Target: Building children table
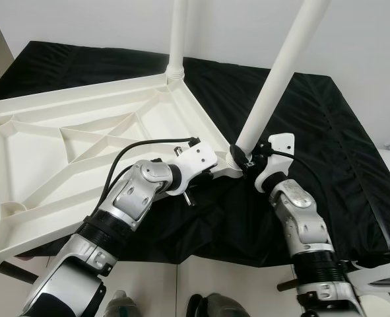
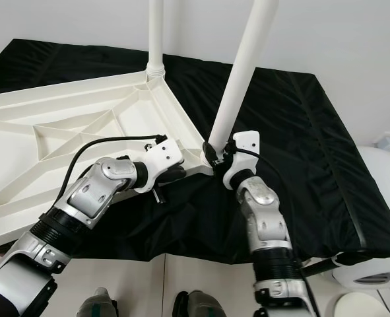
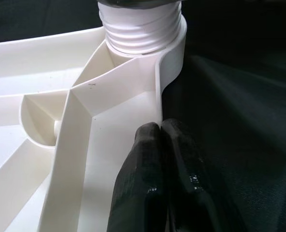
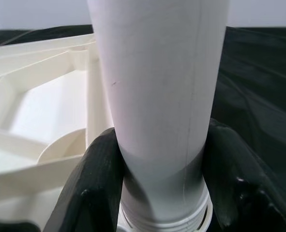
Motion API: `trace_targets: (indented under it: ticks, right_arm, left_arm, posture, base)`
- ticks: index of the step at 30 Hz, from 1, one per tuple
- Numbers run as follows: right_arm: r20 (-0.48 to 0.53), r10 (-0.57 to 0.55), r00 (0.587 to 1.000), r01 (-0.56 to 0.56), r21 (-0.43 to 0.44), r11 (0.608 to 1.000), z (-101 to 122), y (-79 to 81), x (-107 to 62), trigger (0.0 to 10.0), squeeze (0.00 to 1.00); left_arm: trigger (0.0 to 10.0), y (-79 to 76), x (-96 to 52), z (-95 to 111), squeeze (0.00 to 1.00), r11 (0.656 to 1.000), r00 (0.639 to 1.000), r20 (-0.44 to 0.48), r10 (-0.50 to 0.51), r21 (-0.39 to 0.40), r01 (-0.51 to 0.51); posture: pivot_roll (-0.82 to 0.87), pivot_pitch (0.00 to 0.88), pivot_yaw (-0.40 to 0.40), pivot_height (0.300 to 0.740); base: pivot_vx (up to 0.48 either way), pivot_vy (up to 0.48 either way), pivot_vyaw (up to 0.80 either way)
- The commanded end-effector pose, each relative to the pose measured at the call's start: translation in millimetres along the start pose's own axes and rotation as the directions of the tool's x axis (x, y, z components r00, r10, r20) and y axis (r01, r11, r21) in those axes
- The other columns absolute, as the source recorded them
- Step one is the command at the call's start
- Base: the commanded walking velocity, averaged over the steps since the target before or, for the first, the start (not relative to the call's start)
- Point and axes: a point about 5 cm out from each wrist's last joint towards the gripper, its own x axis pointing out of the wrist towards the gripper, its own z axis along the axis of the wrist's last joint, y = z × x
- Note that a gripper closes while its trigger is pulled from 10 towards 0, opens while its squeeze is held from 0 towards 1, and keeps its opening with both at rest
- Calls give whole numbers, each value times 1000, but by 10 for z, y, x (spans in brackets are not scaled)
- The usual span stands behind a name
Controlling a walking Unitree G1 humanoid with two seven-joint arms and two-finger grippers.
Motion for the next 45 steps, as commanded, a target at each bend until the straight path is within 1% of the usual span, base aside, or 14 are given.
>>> trace_targets:
  ticks: [1,7,14,15,17,18,24,25,26,27,29,32,37,45]
  right_arm:
    - [45,-25,999,24,21,999,126,128,41,10000,0]
    - [15,-201,979,200,44,979,125,140,46,10000,0]
    - [4,-285,958,285,41,958,132,157,44,10000,0]
    - [5,-298,955,298,41,954,134,169,42,10000,357]
    - [5,-298,955,298,41,954,134,169,42,10000,357]
    - [8,-301,954,301,44,953,136,157,35,10000,1000]
    - [41,-258,965,258,24,966,155,61,-1,10000,1000]
    - [39,-240,970,239,32,971,142,46,-9,10000,102]
    - [39,-240,970,239,32,971,142,46,-9,10000,102]
    - [36,-231,972,229,39,973,134,38,-15,10000,0]
    - [41,-209,977,207,42,977,126,26,-27,10000,0]
    - [56,-34,998,31,68,997,98,-68,-83,10000,0]
    - [41,23,999,-24,12,1000,58,-229,-107,10000,0]
    - [-2,244,970,-244,-58,968,22,-430,-181,10000,0]
  left_arm:
    - [10000,-162,84,64,0,996,996,23,-84,12,84]
    - [10000,-165,87,68,0,996,996,23,-88,17,88]
    - [10000,-171,88,68,0,996,996,23,-89,17,89]
    - [10000,-178,87,65,0,996,996,22,-90,17,89]
    - [10000,-178,87,65,0,996,996,22,-90,17,89]
    - [10000,-185,85,62,0,996,996,22,-90,17,90]
    - [10000,-196,84,48,0,996,996,20,-87,15,87]
    - [10000,-198,85,48,0,996,996,20,-87,15,87]
    - [10000,-198,85,48,0,996,996,20,-87,15,87]
    - [10000,-199,86,47,0,996,996,20,-87,15,86]
    - [10000,-200,87,49,0,996,996,21,-86,15,86]
    - [10000,-191,88,56,0,996,996,23,-83,15,82]
    - [10000,-193,87,56,0,996,996,22,-82,18,82]
    - [10000,-177,84,61,0,997,997,22,-78,19,77]
  posture:
    - [55,47,-99,740]
    - [57,42,-100,740]
    - [63,37,-104,740]
    - [66,36,-105,740]
    - [66,36,-105,740]
    - [67,32,-108,740]
    - [68,23,-111,740]
    - [68,21,-113,740]
    - [68,21,-113,740]
    - [68,21,-113,740]
    - [68,17,-114,740]
    - [66,14,-114,740]
    - [66,13,-114,740]
    - [66,15,-111,740]
  base:
    - [0,0,0]
    - [0,0,0]
    - [0,0,0]
    - [0,0,0]
    - [0,0,0]
    - [0,0,0]
    - [0,0,0]
    - [0,0,0]
    - [0,0,0]
    - [0,0,0]
    - [0,0,0]
    - [0,0,0]
    - [0,0,0]
    - [0,0,0]
